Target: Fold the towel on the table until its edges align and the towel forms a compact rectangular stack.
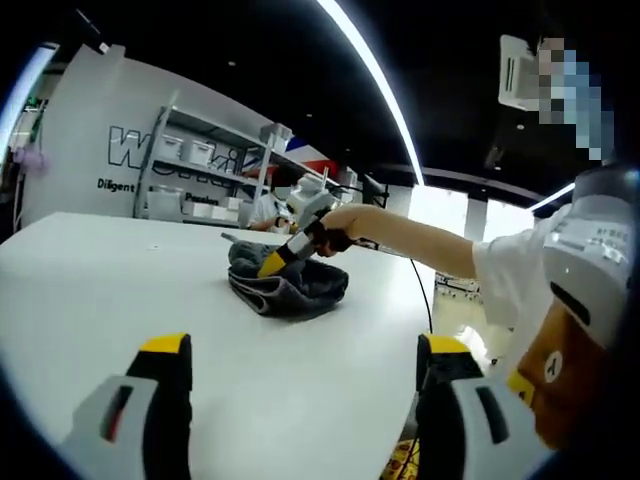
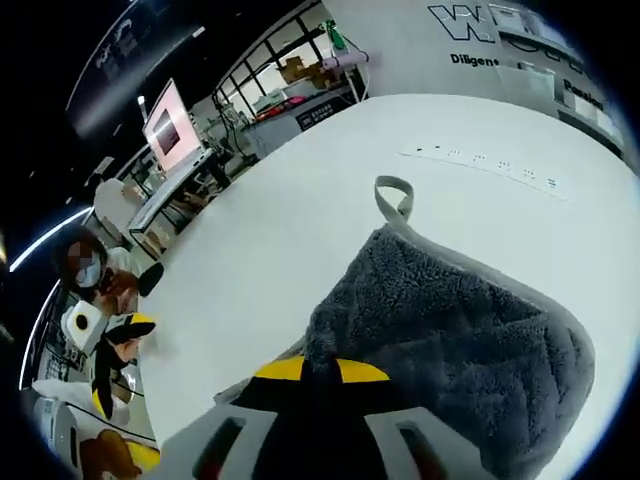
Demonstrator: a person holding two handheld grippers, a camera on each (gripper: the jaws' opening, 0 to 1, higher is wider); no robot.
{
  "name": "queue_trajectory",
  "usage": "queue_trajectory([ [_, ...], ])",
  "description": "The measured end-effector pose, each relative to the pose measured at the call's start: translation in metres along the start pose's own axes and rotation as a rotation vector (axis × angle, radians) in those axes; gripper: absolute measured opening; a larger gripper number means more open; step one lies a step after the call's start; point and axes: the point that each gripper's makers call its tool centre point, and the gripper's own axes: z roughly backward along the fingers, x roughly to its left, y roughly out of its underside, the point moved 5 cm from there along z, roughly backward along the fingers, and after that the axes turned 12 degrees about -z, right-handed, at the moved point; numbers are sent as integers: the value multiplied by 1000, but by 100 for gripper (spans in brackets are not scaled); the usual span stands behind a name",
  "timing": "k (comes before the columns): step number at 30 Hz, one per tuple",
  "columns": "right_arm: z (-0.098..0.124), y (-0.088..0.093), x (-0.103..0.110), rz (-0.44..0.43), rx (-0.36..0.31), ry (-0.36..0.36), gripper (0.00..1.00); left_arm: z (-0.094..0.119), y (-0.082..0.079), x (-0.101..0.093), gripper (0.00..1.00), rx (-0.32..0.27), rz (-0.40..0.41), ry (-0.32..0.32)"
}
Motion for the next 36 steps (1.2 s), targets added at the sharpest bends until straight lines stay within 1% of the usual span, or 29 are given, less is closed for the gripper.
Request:
queue_trajectory([
  [3, -4, -1, -3, 5, 7, -2, 9, 0, 0, -1, 98, -1, 3, 2],
  [8, 1, -4, -5, -5, 2, -10, 10, 0, -3, -2, 98, -5, 0, -2],
  [9, 4, -6, -5, -6, -2, -13, 12, 0, -4, -2, 98, -5, -3, -2],
  [10, 9, -7, 0, 2, -17, -38, 16, 1, -4, -2, 98, -3, -5, -3],
  [12, 15, -8, 6, 1, -38, -60, 21, 2, -5, -2, 98, -1, -9, -8],
  [14, 25, -8, 11, 14, -48, -68, 24, 2, -6, -2, 98, 1, -10, -12],
  [16, 35, -9, 16, 56, -60, -57, 25, 2, -7, -2, 98, 2, -14, -16],
  [18, 47, -12, 21, 69, -81, -61, 28, 2, -9, -3, 98, -1, -17, -16],
  [20, 61, -15, 33, 83, -124, -88, 28, 1, -10, -4, 98, -5, -20, -16],
  [21, 65, -16, 36, 90, -137, -95, 28, 0, -11, -5, 98, -6, -20, -15],
  [23, 79, -22, 41, 101, -187, -112, 29, -1, -12, -6, 98, -8, -22, -13],
  [26, 107, -21, 46, 132, -246, -132, 29, 1, -14, -8, 98, -10, -27, -10],
  [27, 116, -20, 45, 139, -266, -133, 30, 1, -15, -8, 98, -10, -29, -10],
  [29, 132, -12, 45, 167, -301, -144, 31, 2, -15, -7, 98, -11, -32, -10],
  [32, 154, 2, 42, 203, -358, -198, 34, 4, -17, -2, 98, -14, -39, -18],
  [33, 162, 6, 39, 200, -388, -205, 34, 4, -18, -1, 98, -19, -40, -19],
  [34, 166, 9, 37, 208, -405, -202, 35, 4, -19, 0, 98, -27, -36, -20],
  [35, 172, 17, 32, 223, -414, -191, 37, 4, -20, 1, 98, -30, -34, -18],
  [36, 179, 27, 24, 261, -428, -153, 40, 4, -20, 2, 98, -29, -37, -21],
])
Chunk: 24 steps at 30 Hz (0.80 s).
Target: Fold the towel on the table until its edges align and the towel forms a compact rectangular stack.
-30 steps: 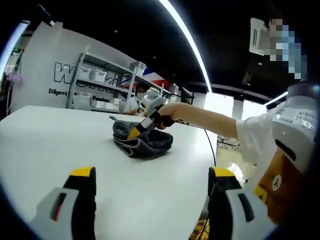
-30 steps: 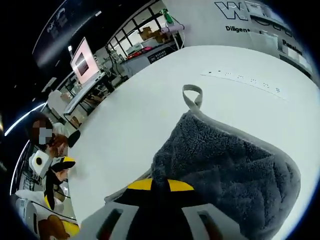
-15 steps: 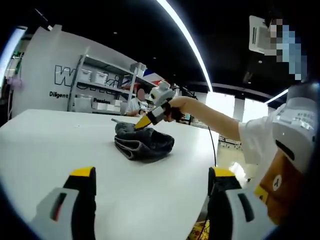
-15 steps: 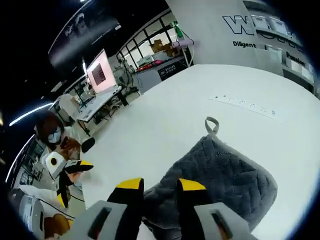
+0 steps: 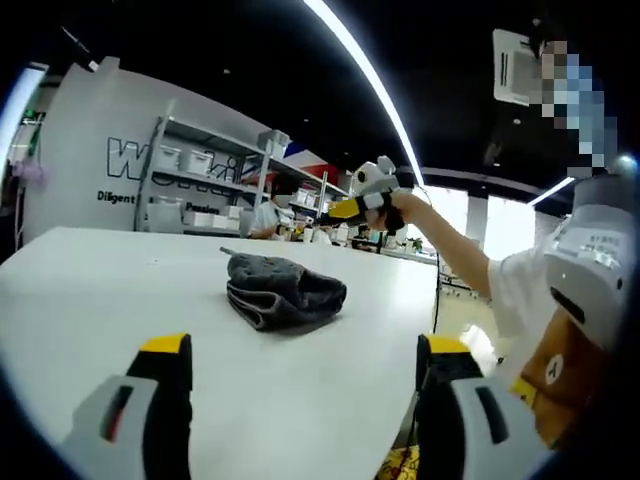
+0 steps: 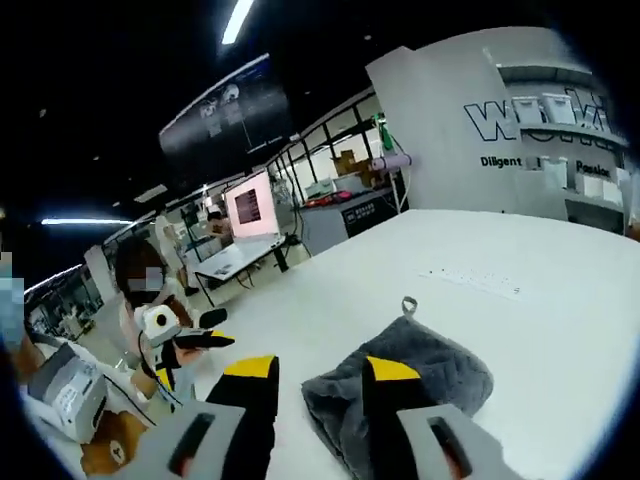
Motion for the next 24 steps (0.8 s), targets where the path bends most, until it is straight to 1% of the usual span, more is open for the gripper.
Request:
queue_trajectory([
  [2, 16, 16, -7, 67, 8, 53, 44, 1, 0, 2, 98, 1, -6, -6],
  [4, 28, 33, -15, 108, 7, 92, 48, 2, 0, 3, 98, -5, -1, -9],
  [7, 40, 61, -24, 143, 6, 109, 56, 1, 1, 4, 97, -3, -1, -17],
  [9, 45, 70, -28, 156, -11, 122, 62, 1, 2, 6, 97, -2, -1, -20],
  [11, 52, 81, -33, 199, -46, 160, 71, 1, 4, 6, 97, 3, 2, -26],
  [14, 59, 94, -33, 245, -66, 202, 79, 1, 6, 8, 97, 11, 5, -30],
  [15, 60, 97, -33, 239, -72, 214, 81, 1, 6, 9, 97, 14, 6, -31],
  [16, 63, 100, -34, 225, -81, 250, 82, 2, 7, 10, 97, 18, 4, -33],
  [18, 69, 108, -37, 215, -64, 328, 84, 2, 7, 10, 97, 21, 4, -34],
  [19, 72, 110, -36, 214, -62, 349, 87, 2, 7, 10, 97, 22, 4, -33],
  [20, 74, 113, -35, 203, -69, 356, 91, 2, 7, 10, 97, 22, 5, -32],
  [22, 78, 119, -32, 172, -66, 369, 96, 1, 7, 10, 97, 20, 4, -29],
  [23, 80, 121, -31, 165, -80, 370, 99, 1, 6, 10, 97, 20, 5, -29],
  [24, 81, 123, -29, 159, -92, 365, 99, 1, 6, 10, 97, 21, 5, -28],
])
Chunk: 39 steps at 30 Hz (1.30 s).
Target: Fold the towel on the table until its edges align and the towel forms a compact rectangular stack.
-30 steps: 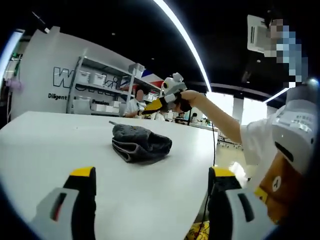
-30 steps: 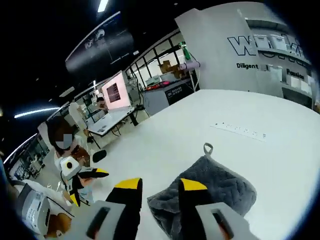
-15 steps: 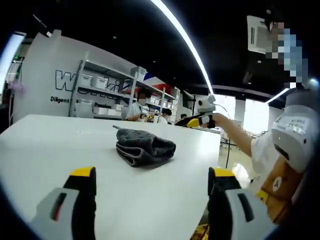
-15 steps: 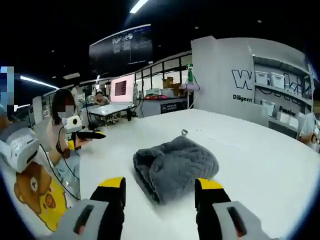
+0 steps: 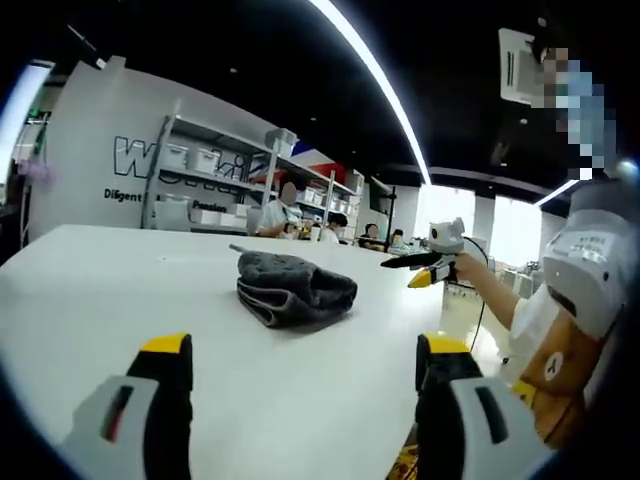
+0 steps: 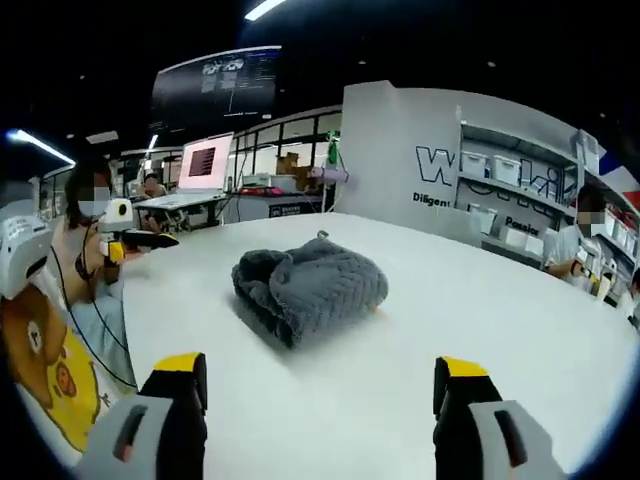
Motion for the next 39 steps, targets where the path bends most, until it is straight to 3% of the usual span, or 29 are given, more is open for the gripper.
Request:
queue_trajectory([
  [4, 8, 11, -2, -170, -1, 11, 100, -1, -1, 1, 97, -2, 3, 6],
  [15, 24, 9, -4, -134, -43, 59, 100, -3, -4, 6, 99, -23, 25, 22],
  [16, 24, 9, -3, -135, -45, 60, 100, -10, -16, 16, 99, -60, -12, 19],
  [18, 25, 11, -4, -133, -42, 65, 100, -15, -20, 21, 99, -66, -24, 21],
  [21, 27, 12, -6, -133, -43, 75, 100, -41, -42, 31, 99, -90, -77, 105],
  [24, 29, 13, -5, -141, -52, 70, 100, -65, -60, 36, 99, -113, -118, 138],
  [29, 34, 16, -5, -157, -59, 73, 99, -130, -81, 36, 95, -135, -148, 275],
  [30, 35, 16, -5, -156, -58, 73, 99, -134, -82, 35, 94, -136, -154, 289],
  [33, 41, 15, -4, -149, -68, 88, 99, -172, -86, 38, 88, -131, -201, 322],
  [34, 44, 14, -4, -148, -70, 90, 99, -192, -86, 37, 88, -134, -202, 363],
  [39, 53, 13, 1, -141, -73, 94, 99, -238, -80, 44, 83, -140, -149, 380],
])
